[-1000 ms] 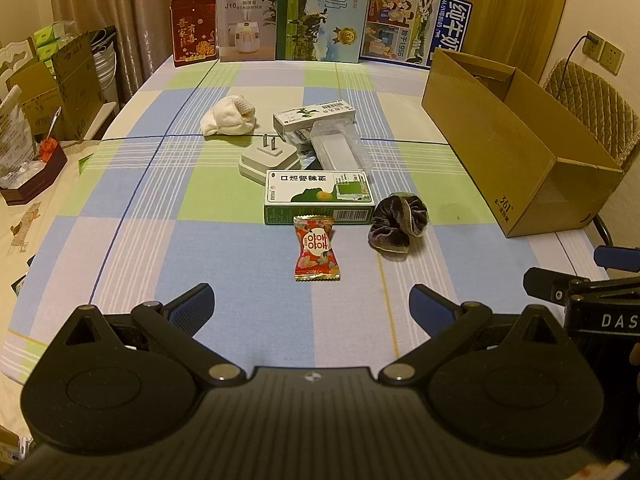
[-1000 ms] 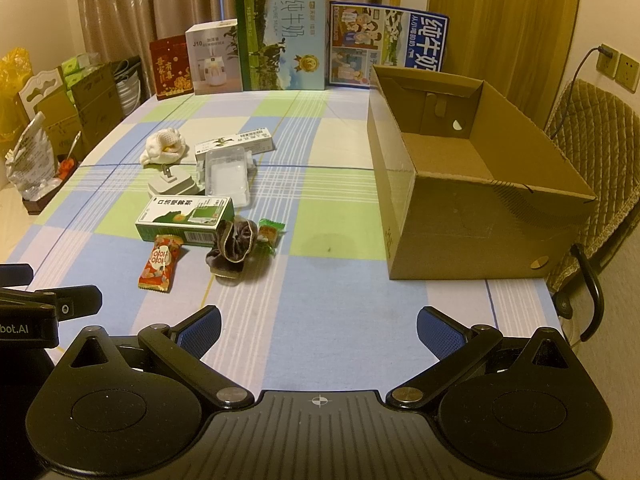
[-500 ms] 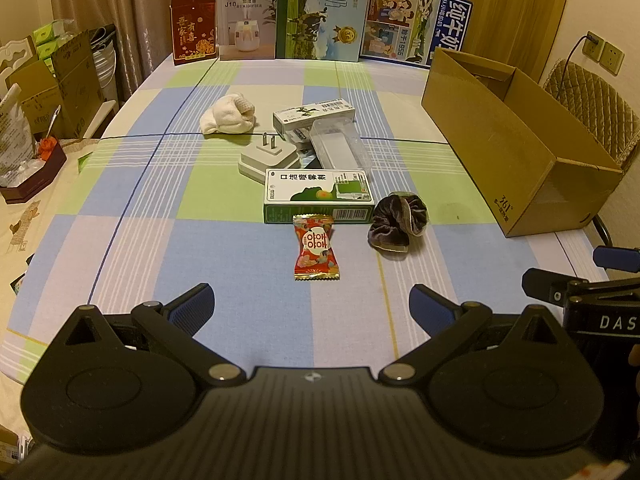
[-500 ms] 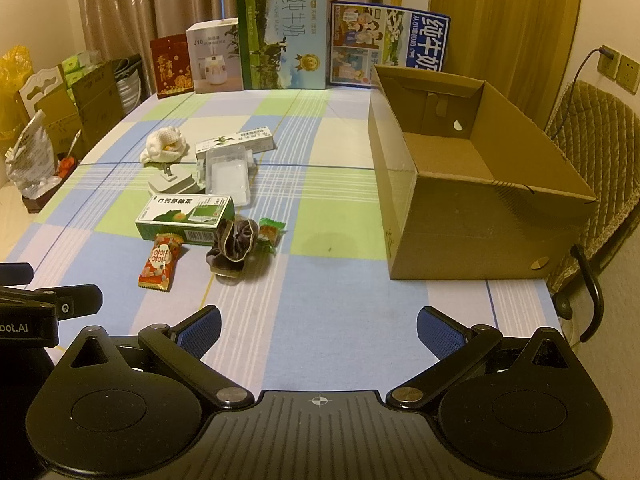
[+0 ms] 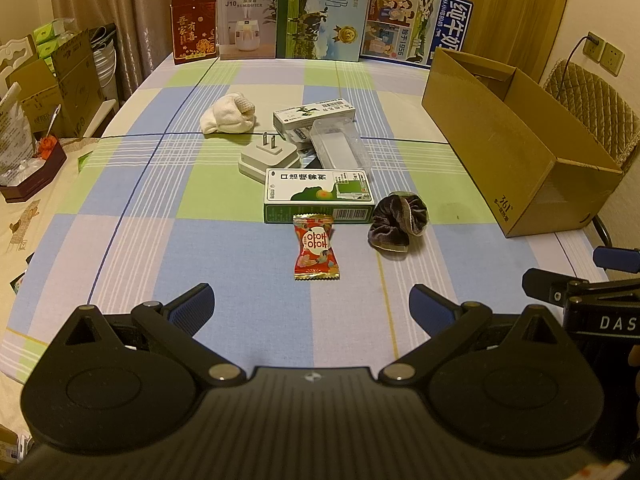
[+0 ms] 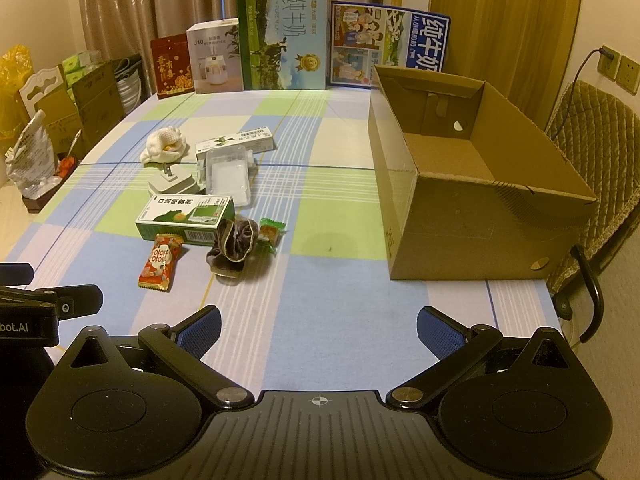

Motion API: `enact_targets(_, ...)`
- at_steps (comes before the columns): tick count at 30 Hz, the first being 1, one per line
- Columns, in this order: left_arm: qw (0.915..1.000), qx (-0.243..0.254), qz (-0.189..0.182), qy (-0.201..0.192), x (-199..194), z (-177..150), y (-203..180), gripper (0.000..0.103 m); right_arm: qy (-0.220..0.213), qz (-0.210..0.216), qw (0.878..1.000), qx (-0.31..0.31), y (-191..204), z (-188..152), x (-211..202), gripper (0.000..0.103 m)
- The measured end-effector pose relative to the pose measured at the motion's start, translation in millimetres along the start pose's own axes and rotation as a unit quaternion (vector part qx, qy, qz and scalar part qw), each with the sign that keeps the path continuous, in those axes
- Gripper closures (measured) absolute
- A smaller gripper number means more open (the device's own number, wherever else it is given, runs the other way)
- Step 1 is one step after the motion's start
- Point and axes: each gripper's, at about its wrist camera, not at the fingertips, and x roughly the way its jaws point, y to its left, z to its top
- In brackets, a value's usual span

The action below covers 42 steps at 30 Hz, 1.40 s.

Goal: Organize objects
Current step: 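Grasp the dark brown scrunchie with the right tool while the left tool grasps the red candy packet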

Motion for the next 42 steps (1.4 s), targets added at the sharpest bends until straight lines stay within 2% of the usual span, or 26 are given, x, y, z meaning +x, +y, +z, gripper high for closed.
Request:
enact_targets(9,0.9983,0.040,0.043,-0.002,5,8,0,0.001,-0.016,0.017,1.000,0.001,-4,11,-4,0.002)
enact_targets(15,0.9988,0.038,0.024,0.016,35,12,15,0.001,-0.012,0.057,0.998,-0.016,-2,17,33,0.003)
enact_targets(19,0.9985,0.048,0.014,0.024,57,11,23,0.008,-0.013,0.079,0.995,-0.057,4,24,59,0.027)
enact_targets(23,0.9985,0.049,-0.001,0.026,75,11,33,0.013,-0.019,0.091,0.991,-0.098,17,29,82,0.035)
enact_targets(28,0.9988,0.039,-0.023,0.021,90,13,40,0.020,-0.015,0.136,0.986,-0.099,27,39,106,0.046)
enact_targets(32,0.9983,0.038,-0.039,0.022,99,9,42,0.027,-0.012,0.131,0.985,-0.109,37,46,122,0.052)
enact_targets(35,0.9979,0.045,-0.041,0.020,104,8,40,0.033,-0.002,0.123,0.985,-0.122,45,46,131,0.061)
enact_targets(40,0.9972,0.059,-0.044,0.014,112,11,34,0.039,0.007,0.105,0.987,-0.119,46,44,135,0.090)
enact_targets(42,0.9969,0.060,-0.049,0.013,115,14,30,0.039,0.005,0.108,0.988,-0.113,43,45,132,0.093)
